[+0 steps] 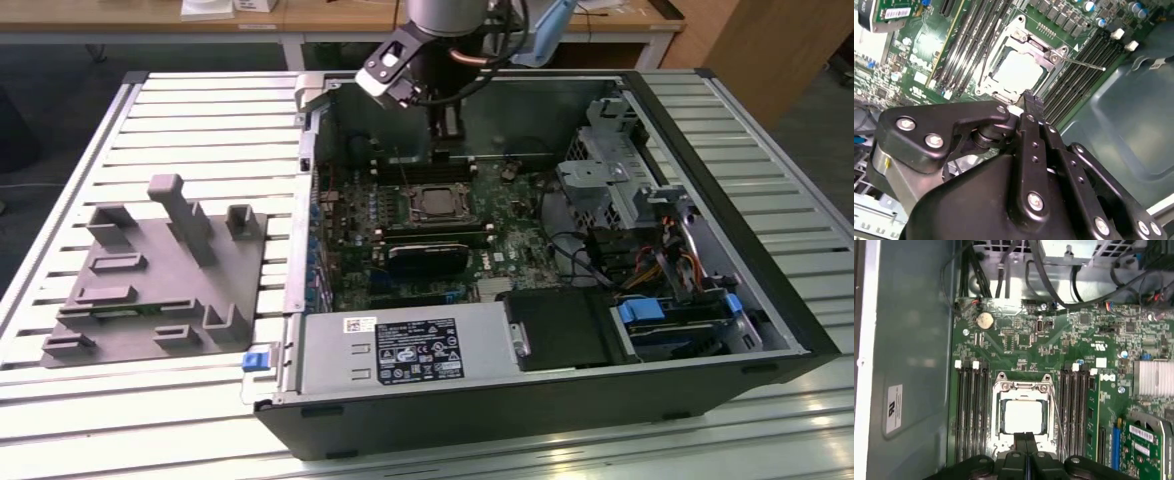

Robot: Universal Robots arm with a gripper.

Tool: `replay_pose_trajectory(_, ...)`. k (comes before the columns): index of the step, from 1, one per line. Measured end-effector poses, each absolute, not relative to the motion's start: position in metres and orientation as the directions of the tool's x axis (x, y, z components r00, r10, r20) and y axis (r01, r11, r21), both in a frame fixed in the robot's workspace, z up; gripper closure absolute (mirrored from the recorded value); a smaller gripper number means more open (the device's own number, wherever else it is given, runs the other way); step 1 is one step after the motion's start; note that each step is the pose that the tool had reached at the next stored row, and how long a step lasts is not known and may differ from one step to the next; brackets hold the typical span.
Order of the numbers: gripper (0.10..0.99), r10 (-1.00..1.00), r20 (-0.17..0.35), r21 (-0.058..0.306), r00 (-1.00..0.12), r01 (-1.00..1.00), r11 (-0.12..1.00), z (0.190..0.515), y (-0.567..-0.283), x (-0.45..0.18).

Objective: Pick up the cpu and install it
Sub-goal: 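Install the first cpu locking lever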

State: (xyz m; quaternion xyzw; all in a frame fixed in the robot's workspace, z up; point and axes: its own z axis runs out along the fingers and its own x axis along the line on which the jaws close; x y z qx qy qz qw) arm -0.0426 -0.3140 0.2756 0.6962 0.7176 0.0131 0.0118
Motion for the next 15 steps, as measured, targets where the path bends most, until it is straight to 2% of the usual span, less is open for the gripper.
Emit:
replay_pose_trajectory(9, 0.980, 0.984, 0.001, 0.035, -0.180, 0.983, 0.180, 0.2754, -0.3140, -0.0426)
replay_pose_trajectory(15, 0.980, 0.973, 0.001, 0.035, -0.232, 0.972, 0.231, 0.2754, -0.3141, -0.0426)
